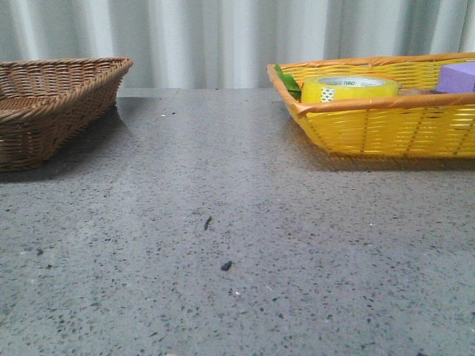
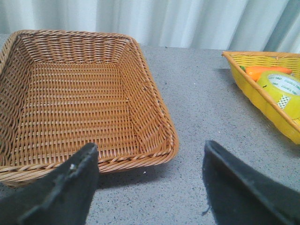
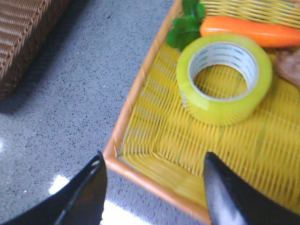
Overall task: Transfer tape with both arms
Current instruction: 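Grasp the yellow tape roll in the yellow basket with the right gripper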
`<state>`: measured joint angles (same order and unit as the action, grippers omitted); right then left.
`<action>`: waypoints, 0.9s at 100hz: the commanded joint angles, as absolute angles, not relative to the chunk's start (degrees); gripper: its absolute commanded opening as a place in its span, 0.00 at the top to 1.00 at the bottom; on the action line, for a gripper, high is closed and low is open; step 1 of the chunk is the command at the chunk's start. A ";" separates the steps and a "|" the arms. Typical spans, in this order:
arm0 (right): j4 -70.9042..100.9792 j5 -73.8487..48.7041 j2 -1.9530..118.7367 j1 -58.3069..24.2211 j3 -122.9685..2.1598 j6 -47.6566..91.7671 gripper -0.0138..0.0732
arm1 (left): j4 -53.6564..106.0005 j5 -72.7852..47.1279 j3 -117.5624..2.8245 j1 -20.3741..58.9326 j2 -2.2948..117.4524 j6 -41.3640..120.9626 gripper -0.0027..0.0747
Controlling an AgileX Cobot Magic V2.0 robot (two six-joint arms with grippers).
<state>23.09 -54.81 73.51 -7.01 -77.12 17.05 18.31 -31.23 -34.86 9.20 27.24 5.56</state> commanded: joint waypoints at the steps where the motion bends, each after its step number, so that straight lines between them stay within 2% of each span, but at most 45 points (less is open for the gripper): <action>1: 21.30 -53.13 77.58 -8.92 -82.93 18.38 0.39 | 18.94 -27.67 -36.80 9.79 27.92 5.77 0.40; 31: 18.64 -51.04 92.29 -10.92 -90.89 18.38 0.39 | 19.03 -29.18 -36.80 9.79 27.92 5.77 0.40; 71: 16.03 -44.51 101.40 -10.92 -91.02 18.38 0.41 | 19.03 -32.97 -36.19 9.79 27.92 5.77 0.40; 80: 15.76 -44.91 102.35 -10.92 -91.02 18.38 0.53 | 19.03 -32.96 -35.68 9.79 27.92 5.77 0.40; 85: 15.65 -45.59 102.60 -10.92 -91.02 18.38 0.65 | 19.03 -32.96 -35.60 9.79 27.92 5.77 0.40; 90: 15.51 -46.17 102.71 -10.92 -91.02 18.38 0.83 | 19.03 -32.96 -35.60 9.79 27.92 5.77 0.40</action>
